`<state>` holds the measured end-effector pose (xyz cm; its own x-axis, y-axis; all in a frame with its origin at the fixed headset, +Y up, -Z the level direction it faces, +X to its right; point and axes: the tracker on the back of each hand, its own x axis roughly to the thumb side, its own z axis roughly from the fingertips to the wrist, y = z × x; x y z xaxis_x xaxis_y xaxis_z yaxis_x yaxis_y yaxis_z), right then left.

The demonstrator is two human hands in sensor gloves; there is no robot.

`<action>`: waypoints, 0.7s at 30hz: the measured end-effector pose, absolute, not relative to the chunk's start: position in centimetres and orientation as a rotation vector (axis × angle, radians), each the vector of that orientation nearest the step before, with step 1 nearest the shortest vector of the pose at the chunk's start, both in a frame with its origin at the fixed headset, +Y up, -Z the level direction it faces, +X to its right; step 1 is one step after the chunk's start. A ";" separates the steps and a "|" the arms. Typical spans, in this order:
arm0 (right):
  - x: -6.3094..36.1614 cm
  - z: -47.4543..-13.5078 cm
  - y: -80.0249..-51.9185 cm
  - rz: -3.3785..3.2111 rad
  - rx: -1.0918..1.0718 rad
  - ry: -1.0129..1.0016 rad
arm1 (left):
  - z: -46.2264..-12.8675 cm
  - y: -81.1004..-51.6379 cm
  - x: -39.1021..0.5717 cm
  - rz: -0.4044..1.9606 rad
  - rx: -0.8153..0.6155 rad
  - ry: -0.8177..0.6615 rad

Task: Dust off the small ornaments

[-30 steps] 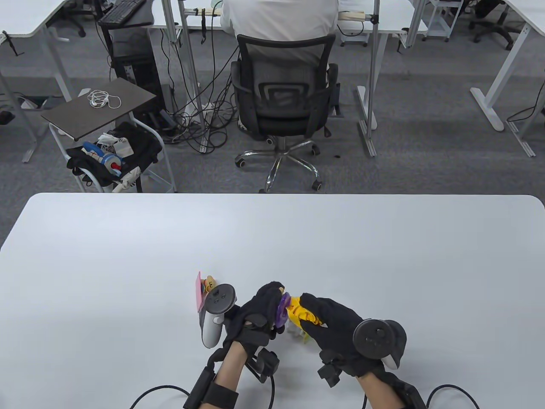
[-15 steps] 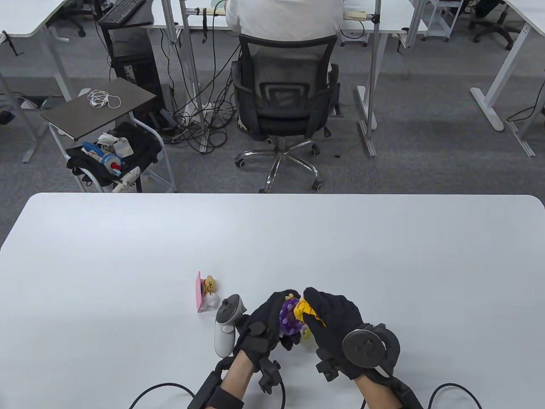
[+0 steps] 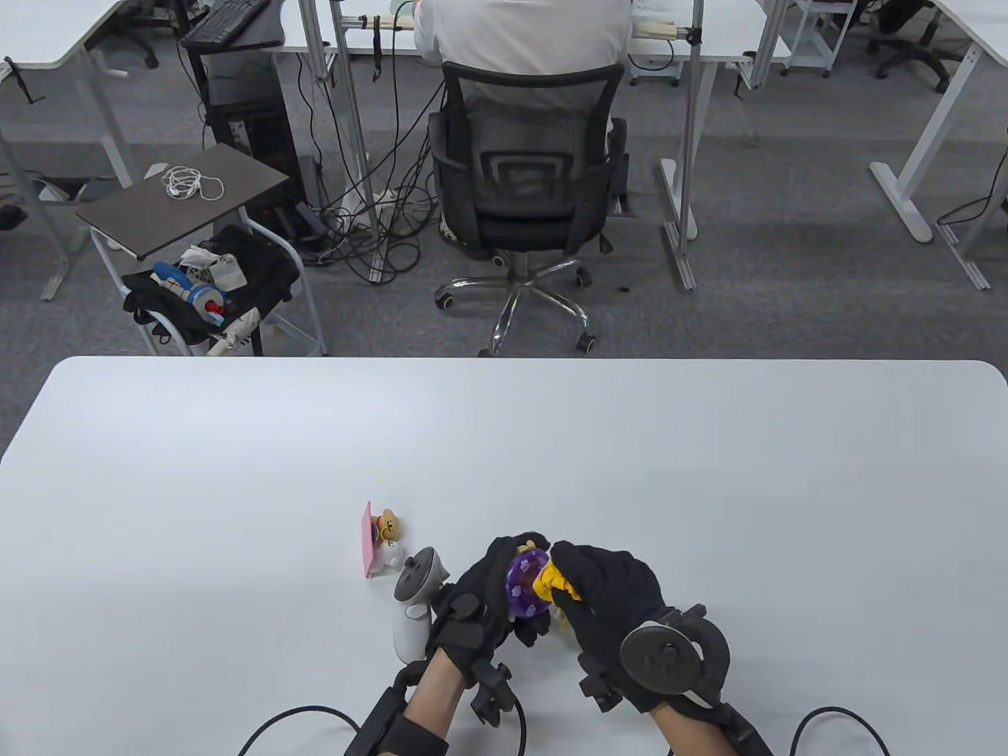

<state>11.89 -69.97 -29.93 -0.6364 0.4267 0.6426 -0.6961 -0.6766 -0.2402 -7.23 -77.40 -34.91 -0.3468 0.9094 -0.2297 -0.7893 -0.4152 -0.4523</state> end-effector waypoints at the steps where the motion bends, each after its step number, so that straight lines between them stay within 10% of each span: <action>1: 11.2 -29.5 -69.9 2.270 0.766 -0.608 | -34.9 -77.5 -7.3 1.911 -0.542 -0.301; 8: 11.2 -30.2 -70.3 2.408 0.682 -0.722 | -34.4 -77.2 -6.9 1.890 -0.561 -0.303; 21: 14.0 -32.5 -72.1 2.117 0.453 -0.339 | -34.9 -77.2 -7.8 1.956 -0.490 -0.371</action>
